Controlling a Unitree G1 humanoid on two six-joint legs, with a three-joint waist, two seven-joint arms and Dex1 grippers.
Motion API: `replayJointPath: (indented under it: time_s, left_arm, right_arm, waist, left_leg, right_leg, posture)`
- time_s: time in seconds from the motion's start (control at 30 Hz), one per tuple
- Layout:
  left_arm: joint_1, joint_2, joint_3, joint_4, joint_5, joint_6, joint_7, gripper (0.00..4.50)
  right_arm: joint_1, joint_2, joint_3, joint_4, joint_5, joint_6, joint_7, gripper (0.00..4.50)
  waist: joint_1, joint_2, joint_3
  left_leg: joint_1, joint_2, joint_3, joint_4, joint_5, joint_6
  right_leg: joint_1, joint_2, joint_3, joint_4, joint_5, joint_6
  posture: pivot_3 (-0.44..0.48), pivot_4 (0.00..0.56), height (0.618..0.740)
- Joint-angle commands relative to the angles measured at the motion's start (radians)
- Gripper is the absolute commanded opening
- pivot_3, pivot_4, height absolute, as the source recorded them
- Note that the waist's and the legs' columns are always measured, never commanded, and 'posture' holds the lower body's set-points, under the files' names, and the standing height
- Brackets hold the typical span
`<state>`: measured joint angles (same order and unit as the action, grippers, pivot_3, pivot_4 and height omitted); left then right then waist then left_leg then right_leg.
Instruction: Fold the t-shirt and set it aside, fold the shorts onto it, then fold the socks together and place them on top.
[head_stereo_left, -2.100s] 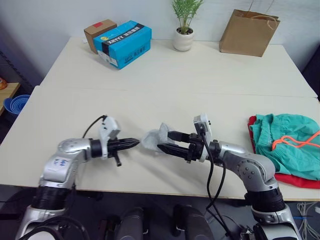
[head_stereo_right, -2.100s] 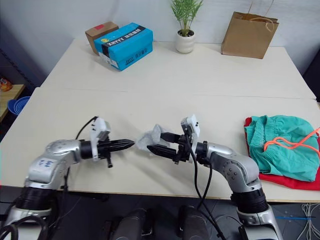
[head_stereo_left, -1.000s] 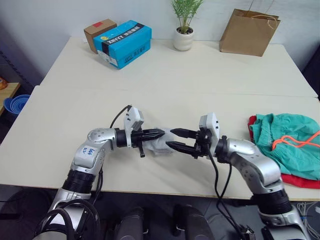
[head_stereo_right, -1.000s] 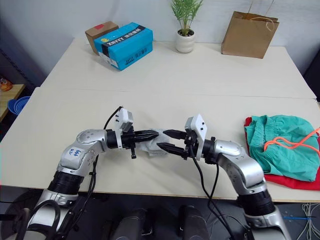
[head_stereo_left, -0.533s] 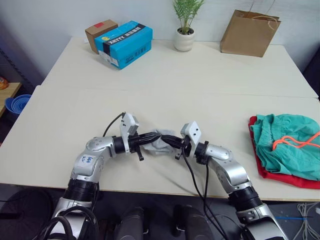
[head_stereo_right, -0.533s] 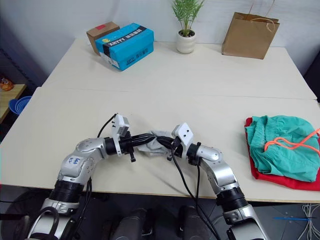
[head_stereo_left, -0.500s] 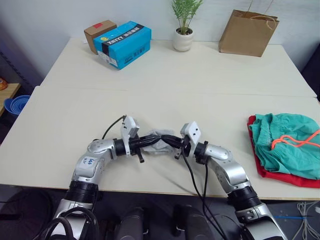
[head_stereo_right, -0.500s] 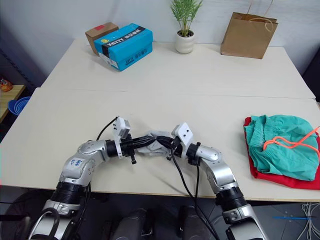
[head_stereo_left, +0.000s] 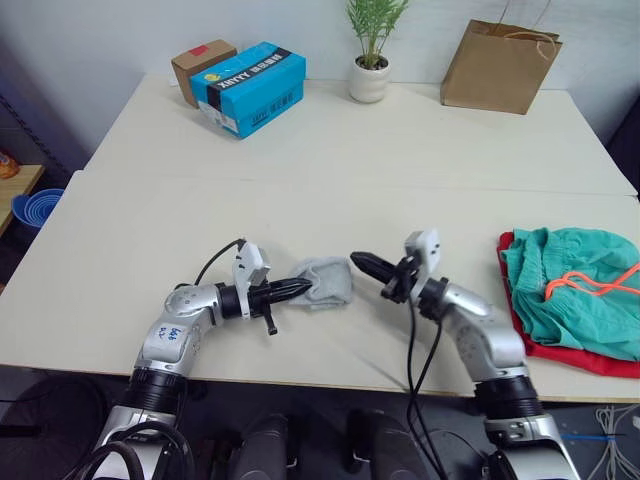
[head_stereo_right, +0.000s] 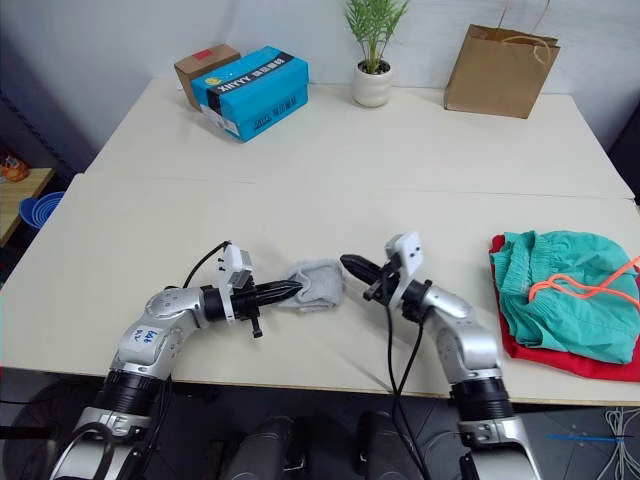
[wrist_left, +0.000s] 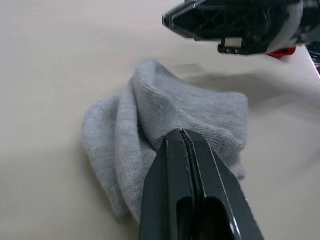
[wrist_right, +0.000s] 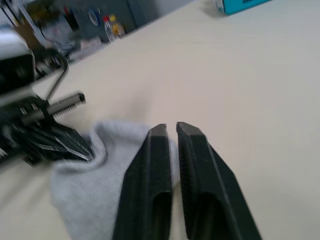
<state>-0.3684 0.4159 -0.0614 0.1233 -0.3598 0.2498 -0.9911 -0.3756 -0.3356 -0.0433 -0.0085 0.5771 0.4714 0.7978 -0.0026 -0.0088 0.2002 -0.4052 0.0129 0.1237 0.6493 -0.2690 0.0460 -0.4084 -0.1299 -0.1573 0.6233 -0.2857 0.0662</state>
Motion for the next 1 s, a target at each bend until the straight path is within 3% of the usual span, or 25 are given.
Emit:
replayJointPath:
  time_s: [0.03, 0.23, 0.3, 0.47, 0.6, 0.73, 1.0]
  left_arm:
    - [0.013, 0.014, 0.018, -0.062, -0.024, -0.089, -0.06, 0.0]
    - [0.04, 0.04, 0.068, -0.193, -0.107, -0.093, -0.095, 0.0]
    - [0.045, 0.054, 0.092, -0.264, -0.152, -0.038, -0.07, 0.37]
    - [0.137, 0.151, 0.162, -0.392, -0.19, 0.006, -0.075, 1.88]
    - [0.245, 0.189, 0.222, -0.398, -0.215, -0.007, -0.095, 3.14]
    - [0.315, 0.188, 0.249, -0.38, -0.192, -0.064, -0.097, 4.44]
    - [0.329, 0.175, 0.241, -0.371, -0.185, -0.094, -0.06, 4.5]
  right_arm:
    - [-0.029, -0.079, -0.023, -0.061, 0.078, 0.201, -0.009, 1.58]
    - [-0.126, -0.15, -0.025, -0.009, 0.131, 0.555, -0.109, 3.79]
    - [-0.176, -0.149, -0.041, 0.038, 0.147, 0.689, -0.157, 4.48]
    - [-0.284, -0.1, -0.031, 0.143, 0.193, 0.925, -0.171, 4.5]
    - [-0.321, -0.034, 0.022, 0.186, 0.172, 0.951, -0.163, 4.5]
    - [-0.354, 0.056, 0.031, 0.252, 0.13, 0.911, -0.191, 3.56]
    - [-0.372, 0.101, 0.032, 0.268, 0.108, 0.91, -0.182, 0.68]
  waist:
    - [0.0, 0.0, 0.0]
    - [-0.004, 0.001, 0.001]
    - [-0.003, 0.001, 0.001]
    - [-0.004, 0.001, 0.001]
    - [-0.025, 0.001, 0.0]
    - [-0.033, 0.001, 0.0]
    - [-0.031, 0.0, -0.001]
  left_leg:
    - [0.0, 0.0, 0.0, 0.0, 0.0, 0.0]
    - [-0.001, 0.001, 0.0, -0.001, 0.0, 0.0]
    - [-0.001, 0.001, 0.0, -0.001, 0.0, 0.0]
    - [-0.001, 0.0, 0.0, -0.001, 0.0, 0.0]
    - [-0.001, 0.001, 0.0, -0.002, 0.0, 0.0]
    - [0.0, 0.001, 0.001, -0.002, 0.0, 0.0]
    - [0.0, 0.001, 0.001, -0.002, -0.001, -0.001]
  right_leg:
    - [0.0, 0.0, 0.0, 0.0, 0.0, 0.0]
    - [-0.001, 0.0, 0.0, -0.001, 0.0, -0.001]
    - [-0.001, 0.0, -0.001, 0.0, 0.0, -0.001]
    - [-0.001, 0.0, -0.001, -0.001, 0.0, -0.001]
    - [-0.001, 0.001, -0.001, -0.001, -0.001, -0.002]
    - [-0.001, 0.001, -0.001, 0.0, -0.001, -0.002]
    - [-0.002, 0.001, 0.0, 0.0, -0.001, -0.002]
  posture:
    - [0.0, 0.15, 0.74]
    - [0.0, 0.15, 0.74]
    - [0.0, 0.15, 0.74]
    - [0.0, 0.15, 0.74]
    - [0.0, 0.15, 0.74]
    - [0.0, 0.15, 0.74]
    - [0.0, 0.15, 0.74]
